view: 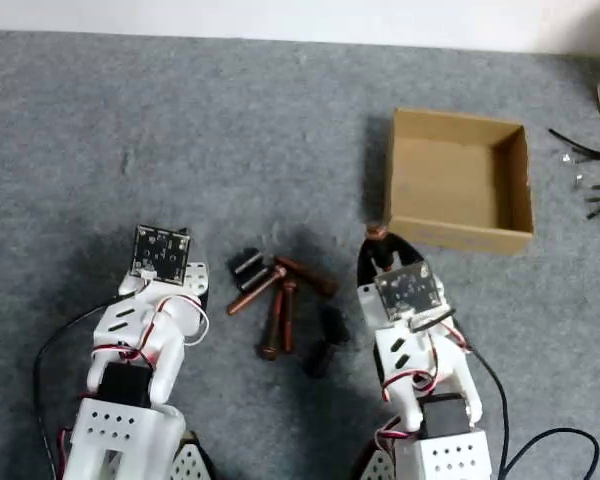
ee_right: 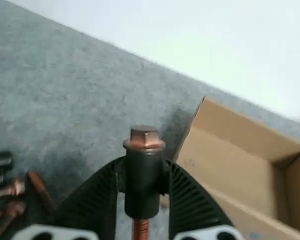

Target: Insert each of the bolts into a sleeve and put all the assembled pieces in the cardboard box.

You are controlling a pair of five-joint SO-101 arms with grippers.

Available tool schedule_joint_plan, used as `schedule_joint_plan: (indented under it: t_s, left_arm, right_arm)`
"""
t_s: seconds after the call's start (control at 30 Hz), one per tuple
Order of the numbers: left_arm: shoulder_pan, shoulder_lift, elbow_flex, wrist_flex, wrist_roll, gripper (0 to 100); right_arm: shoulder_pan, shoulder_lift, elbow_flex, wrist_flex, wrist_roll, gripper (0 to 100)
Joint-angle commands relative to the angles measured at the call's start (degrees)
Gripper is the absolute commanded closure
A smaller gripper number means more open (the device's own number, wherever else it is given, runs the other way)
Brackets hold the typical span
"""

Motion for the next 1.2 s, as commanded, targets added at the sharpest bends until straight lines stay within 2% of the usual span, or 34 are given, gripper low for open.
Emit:
schedule_joint_plan:
  t_s: [0.0, 0.13, 0.43, 0.6, 0.83, 1.17]
  left_arm:
    - [-0.40, 0.04, -0.31, -1.23, -0.44, 99]
    - [-0.40, 0.04, -0.22, -1.23, -0.44, 99]
    - [-0.40, 0.04, 1.71, -4.66, -0.53, 99]
    - [-0.31, 0.04, 1.71, -5.01, -0.53, 99]
    - [0.66, 0.04, 1.80, -5.01, -0.53, 99]
    - [0.66, 0.04, 1.80, -5.01, -0.53, 99]
  right_arm:
    - [1.01, 9.98, -8.04, -4.18, -0.53, 99.5]
    - [1.36, 33.54, -22.46, -9.89, -2.55, 99.5]
    - [9.80, 77.93, -60.35, -12.97, -26.02, 99.5]
    - [13.41, 94.73, -71.34, -12.97, -32.53, 99.5]
    - [16.04, 110.29, -77.49, -12.97, -34.55, 99.4]
    - [15.87, 112.13, -77.85, -12.88, -34.37, 96.8]
